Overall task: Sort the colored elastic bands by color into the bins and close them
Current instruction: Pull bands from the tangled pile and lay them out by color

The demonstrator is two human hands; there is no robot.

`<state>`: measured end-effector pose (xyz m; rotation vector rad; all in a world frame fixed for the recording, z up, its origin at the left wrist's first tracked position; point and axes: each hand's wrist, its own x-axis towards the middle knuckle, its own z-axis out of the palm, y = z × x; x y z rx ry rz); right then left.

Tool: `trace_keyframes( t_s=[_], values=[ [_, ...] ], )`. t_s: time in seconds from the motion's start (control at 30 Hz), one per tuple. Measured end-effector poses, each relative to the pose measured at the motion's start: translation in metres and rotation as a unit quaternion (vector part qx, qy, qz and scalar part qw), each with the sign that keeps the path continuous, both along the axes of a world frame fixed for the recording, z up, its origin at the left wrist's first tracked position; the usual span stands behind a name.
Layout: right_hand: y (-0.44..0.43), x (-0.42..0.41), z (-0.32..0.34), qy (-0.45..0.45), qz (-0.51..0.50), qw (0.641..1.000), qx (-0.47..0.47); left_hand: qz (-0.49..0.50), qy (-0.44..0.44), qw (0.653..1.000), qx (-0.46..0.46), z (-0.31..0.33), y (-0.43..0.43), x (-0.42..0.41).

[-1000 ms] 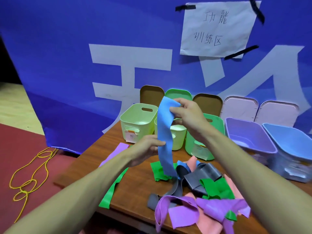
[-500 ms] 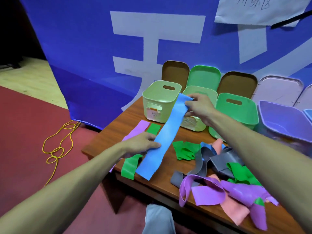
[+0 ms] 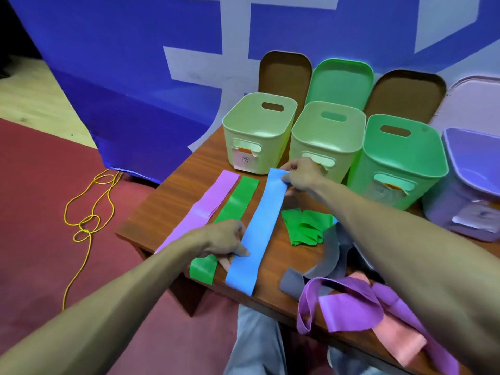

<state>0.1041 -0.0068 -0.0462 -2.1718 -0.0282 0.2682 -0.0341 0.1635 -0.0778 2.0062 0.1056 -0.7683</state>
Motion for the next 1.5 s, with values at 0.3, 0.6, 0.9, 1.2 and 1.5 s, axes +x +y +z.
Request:
trace_keyframes(
  t_s=[0.3, 0.6, 0.9, 1.2, 1.5],
  values=[
    [-0.003, 0.011, -0.028, -0.028, 0.062, 0.985, -0.160, -0.131, -0.058, 0.948, 0.286, 0.004, -0.010, 0.014],
    [-0.050, -0.015, -0.012, -0.052, 0.234, 0.913, -0.329, -0.167, -0.230, 0.873, 0.397, 0.005, -0.035, 0.021],
    [-0.079, -0.024, -0.027, -0.023, 0.256, 0.855, -0.450, -0.053, -0.287, 0.935, 0.200, -0.012, -0.071, 0.049],
    [-0.100, -0.031, -0.016, -0.058, 0.212, 0.882, -0.416, -0.033, -0.289, 0.890, 0.352, -0.030, -0.094, 0.086],
    [-0.123, -0.061, 0.017, -0.041, 0.302, 0.876, -0.373, -0.041, -0.317, 0.904, 0.284, 0.026, -0.101, 0.074]
  ],
)
